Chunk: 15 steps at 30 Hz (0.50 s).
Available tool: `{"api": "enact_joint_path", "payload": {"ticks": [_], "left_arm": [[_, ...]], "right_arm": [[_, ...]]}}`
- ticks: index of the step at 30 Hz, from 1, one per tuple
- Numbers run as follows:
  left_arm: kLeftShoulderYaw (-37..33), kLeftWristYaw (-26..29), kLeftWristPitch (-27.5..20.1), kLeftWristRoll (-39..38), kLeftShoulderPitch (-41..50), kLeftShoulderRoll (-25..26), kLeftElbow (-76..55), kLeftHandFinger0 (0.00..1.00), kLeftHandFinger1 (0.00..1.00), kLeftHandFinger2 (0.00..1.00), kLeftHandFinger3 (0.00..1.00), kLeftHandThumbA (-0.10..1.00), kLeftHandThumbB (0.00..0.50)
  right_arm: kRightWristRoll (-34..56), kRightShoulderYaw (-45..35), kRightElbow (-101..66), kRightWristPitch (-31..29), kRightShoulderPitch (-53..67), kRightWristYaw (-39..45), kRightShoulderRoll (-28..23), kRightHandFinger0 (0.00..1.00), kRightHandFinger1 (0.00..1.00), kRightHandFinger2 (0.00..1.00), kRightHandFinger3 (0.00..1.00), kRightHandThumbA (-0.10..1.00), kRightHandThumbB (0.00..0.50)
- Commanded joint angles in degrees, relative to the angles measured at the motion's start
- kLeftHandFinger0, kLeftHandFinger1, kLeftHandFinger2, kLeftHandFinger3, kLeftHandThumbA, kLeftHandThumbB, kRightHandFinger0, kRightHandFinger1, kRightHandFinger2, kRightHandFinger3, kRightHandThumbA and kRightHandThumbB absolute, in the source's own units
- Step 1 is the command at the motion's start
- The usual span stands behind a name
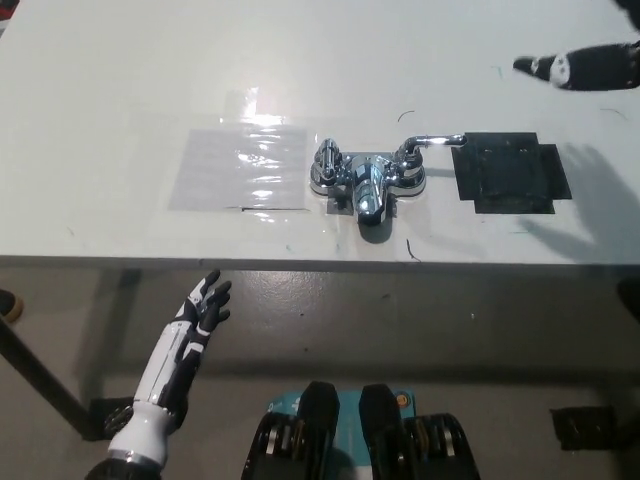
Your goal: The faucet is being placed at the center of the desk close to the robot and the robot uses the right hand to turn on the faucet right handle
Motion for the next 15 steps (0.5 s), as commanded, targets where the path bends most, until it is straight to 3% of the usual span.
{"api": "enact_joint_path", "payload": {"ticks": [1,4,10,15], "left_arm": [[0.7,-0.8,-0.6,-1.3,-4.6,0.9,-2.5,1.00,1.00,1.00,1.00,0.90,0.112],[0.8,-0.8,-0.9,-1.6,-4.0,0.9,-2.4,1.00,1.00,1.00,1.00,0.90,0.112],[0.7,-0.7,-0.5,-1.1,-2.3,1.0,-3.7,1.00,1.00,1.00,1.00,0.89,0.095],[0.6,-0.9,-1.4,-1.2,-1.3,1.0,-3.4,1.00,1.00,1.00,1.00,0.90,0.099]], "right_arm": [[22.3,-20.4,-32.1,-8.1,11.2,-18.0,11.6,1.00,1.00,1.00,1.00,0.94,0.265],[24.3,-19.7,-32.1,-10.6,18.3,-19.1,14.5,1.00,1.00,1.00,1.00,1.00,0.251],[30.8,-17.1,-31.0,-10.2,33.6,-18.5,22.2,1.00,1.00,1.00,1.00,1.00,0.289],[34.5,-17.4,-20.7,-19.3,40.4,-18.0,24.5,1.00,1.00,1.00,1.00,1.00,0.286]]}}
